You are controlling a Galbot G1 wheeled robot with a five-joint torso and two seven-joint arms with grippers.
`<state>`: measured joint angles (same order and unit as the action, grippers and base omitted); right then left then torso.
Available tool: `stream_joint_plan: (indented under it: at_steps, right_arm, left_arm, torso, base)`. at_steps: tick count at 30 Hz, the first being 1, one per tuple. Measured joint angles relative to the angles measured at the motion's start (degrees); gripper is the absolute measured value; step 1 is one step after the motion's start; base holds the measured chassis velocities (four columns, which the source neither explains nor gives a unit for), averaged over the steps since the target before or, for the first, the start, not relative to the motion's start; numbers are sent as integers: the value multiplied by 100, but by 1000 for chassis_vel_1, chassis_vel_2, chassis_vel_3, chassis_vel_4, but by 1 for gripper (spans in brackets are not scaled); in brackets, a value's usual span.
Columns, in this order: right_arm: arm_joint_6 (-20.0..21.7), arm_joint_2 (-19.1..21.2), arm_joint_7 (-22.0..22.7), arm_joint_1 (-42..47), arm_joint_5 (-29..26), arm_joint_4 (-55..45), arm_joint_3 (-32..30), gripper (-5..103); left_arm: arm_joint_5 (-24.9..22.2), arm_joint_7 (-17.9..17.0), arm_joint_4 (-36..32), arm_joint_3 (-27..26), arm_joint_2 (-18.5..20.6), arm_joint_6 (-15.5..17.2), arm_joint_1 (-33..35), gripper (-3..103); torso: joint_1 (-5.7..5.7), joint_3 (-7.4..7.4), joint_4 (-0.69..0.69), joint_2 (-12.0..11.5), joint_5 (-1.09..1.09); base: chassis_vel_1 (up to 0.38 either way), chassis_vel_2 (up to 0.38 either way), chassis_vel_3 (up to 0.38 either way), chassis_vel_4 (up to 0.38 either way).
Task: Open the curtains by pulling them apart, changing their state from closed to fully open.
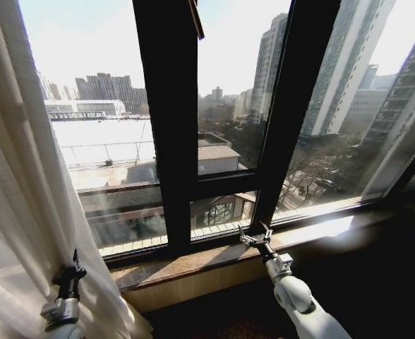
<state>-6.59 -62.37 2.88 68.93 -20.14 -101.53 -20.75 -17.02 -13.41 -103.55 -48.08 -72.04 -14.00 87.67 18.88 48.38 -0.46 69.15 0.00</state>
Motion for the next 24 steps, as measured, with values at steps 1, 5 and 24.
stream_joint_plan:
  at_steps: [1, 5, 24]
  right_arm:
    - [0, 0, 0, 0, 0, 0, -1, 100]
    - [0, 0, 0, 0, 0, 0, 0, 100]
    - [0, 0, 0, 0, 0, 0, 0, 100]
  left_arm:
    - [1, -8, -1, -24, -11, -16, 23, 0]
    - [1, -18, -1, -60, -27, -38, 57, 0]
    - [17, -48, 0, -83, -64, -50, 105, 0]
  torso:
    - [-1, -1, -1, 1, -2]
    - [-1, 0, 0, 1, -2]
    - [-1, -1, 0, 1, 0]
  base:
    - [431, 286, -410, -318]
    - [409, 292, -433, -291]
    - [419, 286, -427, -281]
